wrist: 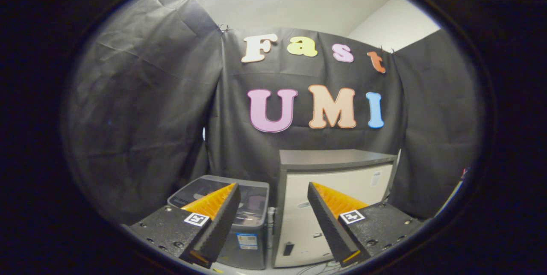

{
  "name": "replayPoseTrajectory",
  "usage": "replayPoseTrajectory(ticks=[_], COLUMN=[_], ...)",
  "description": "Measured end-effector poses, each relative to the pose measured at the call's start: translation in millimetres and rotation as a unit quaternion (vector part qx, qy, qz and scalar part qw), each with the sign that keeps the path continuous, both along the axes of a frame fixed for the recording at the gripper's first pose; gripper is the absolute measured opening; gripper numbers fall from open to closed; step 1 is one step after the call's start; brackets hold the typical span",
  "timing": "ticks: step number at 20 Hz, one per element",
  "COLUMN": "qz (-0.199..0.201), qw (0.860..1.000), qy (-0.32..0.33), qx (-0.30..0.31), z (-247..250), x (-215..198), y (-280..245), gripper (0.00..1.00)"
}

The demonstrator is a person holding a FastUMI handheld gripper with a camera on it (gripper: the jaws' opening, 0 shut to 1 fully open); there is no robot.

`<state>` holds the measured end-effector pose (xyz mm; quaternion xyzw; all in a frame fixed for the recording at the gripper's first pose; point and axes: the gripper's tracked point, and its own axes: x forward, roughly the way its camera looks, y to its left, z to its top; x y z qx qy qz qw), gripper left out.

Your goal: Put the clothes into the washing machine and then close the washing machine lid.

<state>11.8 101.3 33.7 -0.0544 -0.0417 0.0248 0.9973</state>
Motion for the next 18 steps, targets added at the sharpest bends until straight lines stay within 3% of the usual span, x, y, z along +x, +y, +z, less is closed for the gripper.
replayPoseTrajectory(ticks=[4,8,15,18], qz=[0.003,0.007,0.024,0.025], qw=[0.999,0.999,0.999,0.998], qy=[-0.005,-0.021,-0.008,-0.009], qx=[0.034,0.026,0.029,0.064], z=[1.5,-2.4,-5.8,-6.1], x=[-24.1,-44.9,-38.4,-38.8], y=[-26.9,-45.7,-44.6,-45.6], gripper=[0.96,0.97,0.97,0.97])
